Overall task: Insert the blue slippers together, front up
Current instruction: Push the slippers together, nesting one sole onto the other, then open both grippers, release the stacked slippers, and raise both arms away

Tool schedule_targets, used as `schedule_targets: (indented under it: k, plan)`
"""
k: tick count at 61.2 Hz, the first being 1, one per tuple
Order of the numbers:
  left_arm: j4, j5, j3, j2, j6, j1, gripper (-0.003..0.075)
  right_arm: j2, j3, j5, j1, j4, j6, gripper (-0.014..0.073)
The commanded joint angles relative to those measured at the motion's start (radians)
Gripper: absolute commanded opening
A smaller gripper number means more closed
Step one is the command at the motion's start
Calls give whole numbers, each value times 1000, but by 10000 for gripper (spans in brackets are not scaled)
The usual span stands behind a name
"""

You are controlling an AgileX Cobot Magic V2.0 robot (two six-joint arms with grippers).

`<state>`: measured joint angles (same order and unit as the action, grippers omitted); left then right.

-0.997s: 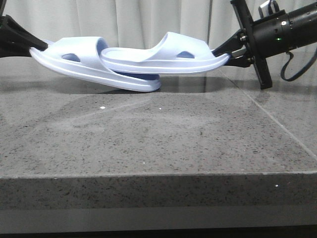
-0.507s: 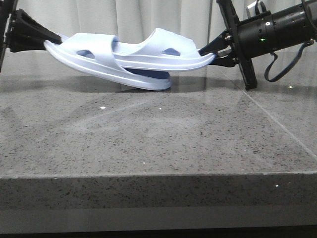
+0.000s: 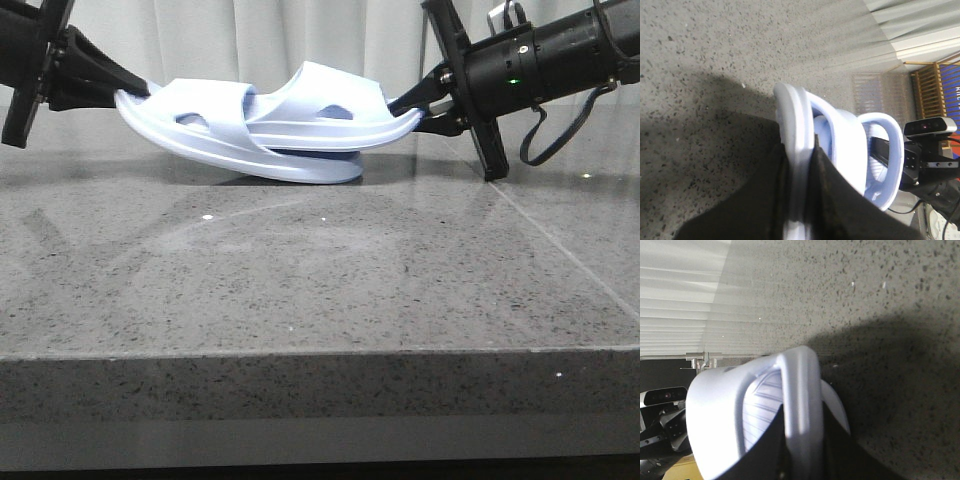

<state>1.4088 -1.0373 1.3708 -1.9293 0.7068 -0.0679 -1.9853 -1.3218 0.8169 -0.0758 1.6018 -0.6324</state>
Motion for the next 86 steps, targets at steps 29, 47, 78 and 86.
schedule_targets:
  k: [29, 47, 78, 86]
  plan:
    - [154, -109, 15, 55, -8, 108, -20, 12, -23, 163, -43, 76, -13, -109]
    - [148, -107, 15, 55, -6, 104, -20, 11, -23, 164, -40, 45, -13, -61]
    - [6, -61, 15, 55, -6, 97, -18, 13, -23, 248, 46, -28, -12, 259]
    - [-15, -63, 15, 55, -6, 71, -18, 17, -23, 262, 69, -66, -4, 259]
